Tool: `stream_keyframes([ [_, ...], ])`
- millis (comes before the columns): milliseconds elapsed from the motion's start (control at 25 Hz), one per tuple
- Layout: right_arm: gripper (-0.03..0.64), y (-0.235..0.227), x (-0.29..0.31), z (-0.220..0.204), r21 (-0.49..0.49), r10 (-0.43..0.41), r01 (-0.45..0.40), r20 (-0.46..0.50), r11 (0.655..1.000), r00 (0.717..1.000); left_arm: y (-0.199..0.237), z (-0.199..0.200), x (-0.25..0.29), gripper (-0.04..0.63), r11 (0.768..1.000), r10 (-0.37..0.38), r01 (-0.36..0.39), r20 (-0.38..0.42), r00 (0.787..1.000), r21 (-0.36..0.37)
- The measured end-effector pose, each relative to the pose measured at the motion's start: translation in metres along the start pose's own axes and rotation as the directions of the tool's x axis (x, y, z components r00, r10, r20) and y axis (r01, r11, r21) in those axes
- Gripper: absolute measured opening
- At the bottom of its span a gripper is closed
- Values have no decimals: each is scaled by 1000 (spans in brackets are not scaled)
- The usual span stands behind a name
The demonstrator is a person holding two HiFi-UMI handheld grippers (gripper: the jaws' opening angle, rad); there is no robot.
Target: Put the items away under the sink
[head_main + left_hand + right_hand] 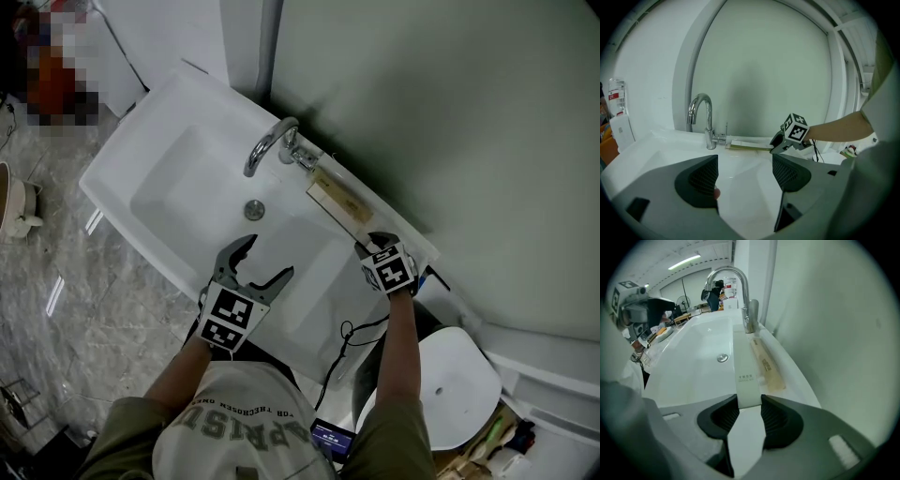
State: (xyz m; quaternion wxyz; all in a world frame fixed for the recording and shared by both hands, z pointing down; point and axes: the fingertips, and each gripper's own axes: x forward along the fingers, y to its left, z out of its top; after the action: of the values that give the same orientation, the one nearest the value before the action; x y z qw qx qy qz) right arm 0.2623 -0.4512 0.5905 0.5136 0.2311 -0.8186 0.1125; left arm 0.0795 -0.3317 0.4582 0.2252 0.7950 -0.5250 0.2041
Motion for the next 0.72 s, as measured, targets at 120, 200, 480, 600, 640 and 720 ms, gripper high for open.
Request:
stream_keyframes([
  [120,144,20,-22,1,-44,30,-29,23,999,999,2,-4,3,350,996,-23,25,-27,999,82],
  [200,144,38,-38,1,-85,57,-54,36,995,998,2,-5,4,353,988,-60,67,-49,997,139],
  [480,144,127,-95,1,-187,151,-136,68,973,986,-9,-27,-12,354,877,-206,274,-207,956,393],
  [600,144,169,-112,-5,-211,165,-151,52,966,985,-19,-45,-30,354,800,-259,358,-260,930,482],
  [640,144,182,-116,-7,-213,165,-152,46,965,985,-21,-52,-37,354,775,-275,385,-280,920,502],
  [720,144,207,-122,-10,-205,163,-152,38,967,986,-25,-68,-51,354,729,-303,437,-324,896,528],
])
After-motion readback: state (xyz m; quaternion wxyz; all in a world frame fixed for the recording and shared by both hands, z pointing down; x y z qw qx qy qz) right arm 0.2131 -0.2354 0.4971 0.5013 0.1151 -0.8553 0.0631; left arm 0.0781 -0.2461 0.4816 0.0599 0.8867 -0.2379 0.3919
